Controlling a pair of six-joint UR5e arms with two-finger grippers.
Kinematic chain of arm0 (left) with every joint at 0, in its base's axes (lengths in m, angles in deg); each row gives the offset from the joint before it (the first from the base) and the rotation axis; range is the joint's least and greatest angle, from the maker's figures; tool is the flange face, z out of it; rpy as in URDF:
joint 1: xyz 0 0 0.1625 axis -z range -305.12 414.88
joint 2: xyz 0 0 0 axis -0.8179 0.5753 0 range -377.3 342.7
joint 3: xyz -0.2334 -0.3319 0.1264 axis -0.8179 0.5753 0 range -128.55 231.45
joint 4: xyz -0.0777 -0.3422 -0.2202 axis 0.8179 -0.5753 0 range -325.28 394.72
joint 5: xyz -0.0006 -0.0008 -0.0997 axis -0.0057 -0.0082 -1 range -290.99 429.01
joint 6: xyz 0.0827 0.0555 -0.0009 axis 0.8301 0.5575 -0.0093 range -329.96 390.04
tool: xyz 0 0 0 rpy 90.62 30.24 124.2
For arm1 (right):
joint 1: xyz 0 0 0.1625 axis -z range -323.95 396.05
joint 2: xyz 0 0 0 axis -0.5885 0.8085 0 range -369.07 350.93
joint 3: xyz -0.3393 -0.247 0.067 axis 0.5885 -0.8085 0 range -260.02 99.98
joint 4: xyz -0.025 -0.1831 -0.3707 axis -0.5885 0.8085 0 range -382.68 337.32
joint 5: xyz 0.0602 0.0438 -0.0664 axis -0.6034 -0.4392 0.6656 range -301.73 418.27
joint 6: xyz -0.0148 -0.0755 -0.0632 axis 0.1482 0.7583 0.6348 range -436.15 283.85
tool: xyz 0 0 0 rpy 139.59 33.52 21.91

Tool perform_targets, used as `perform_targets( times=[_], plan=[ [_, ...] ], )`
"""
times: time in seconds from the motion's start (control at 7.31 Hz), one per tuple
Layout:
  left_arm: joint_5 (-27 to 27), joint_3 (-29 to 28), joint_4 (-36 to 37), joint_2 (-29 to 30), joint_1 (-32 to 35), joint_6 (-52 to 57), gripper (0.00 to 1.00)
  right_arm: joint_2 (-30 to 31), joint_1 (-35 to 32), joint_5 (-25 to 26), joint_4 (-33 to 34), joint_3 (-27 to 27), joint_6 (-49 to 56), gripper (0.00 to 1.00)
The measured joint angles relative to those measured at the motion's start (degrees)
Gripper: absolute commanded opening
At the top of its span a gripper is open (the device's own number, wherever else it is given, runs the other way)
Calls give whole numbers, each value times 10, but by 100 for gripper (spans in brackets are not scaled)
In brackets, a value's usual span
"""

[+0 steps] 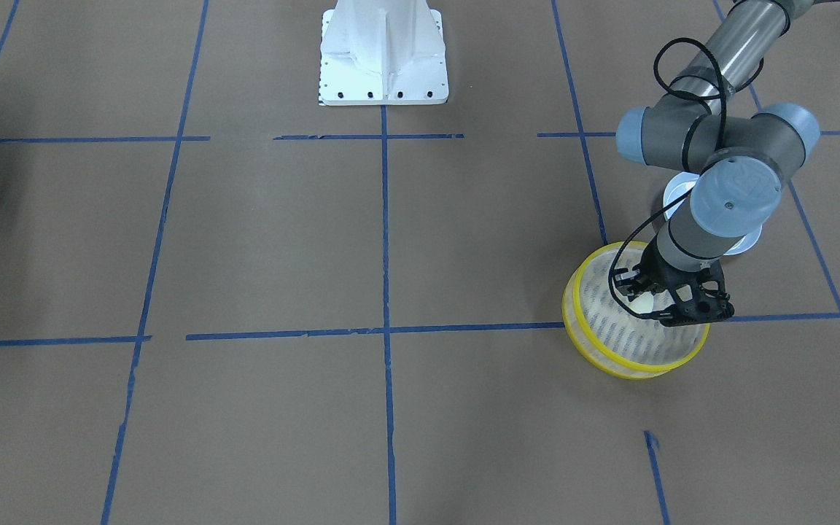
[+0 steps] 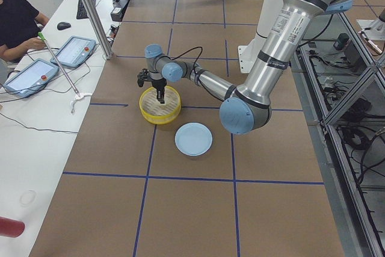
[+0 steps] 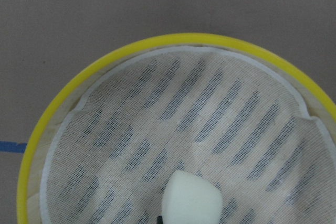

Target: Place bun in steamer

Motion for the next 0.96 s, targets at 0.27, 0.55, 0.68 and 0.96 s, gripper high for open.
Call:
perform_targets(
  times=[0.27,0.55,0.68,0.96],
  plan=[
    [0,0,-3,0,-1,1,100,0,0,0,0,0,0,100],
    [3,3,-6,-1,-1,1,100,0,0,0,0,0,0,100],
    [10,14,-5,-1,3,1,100,0,0,0,0,0,0,100],
    [18,66,15,-4,44,8,100,0,0,0,0,0,0,100]
  ],
)
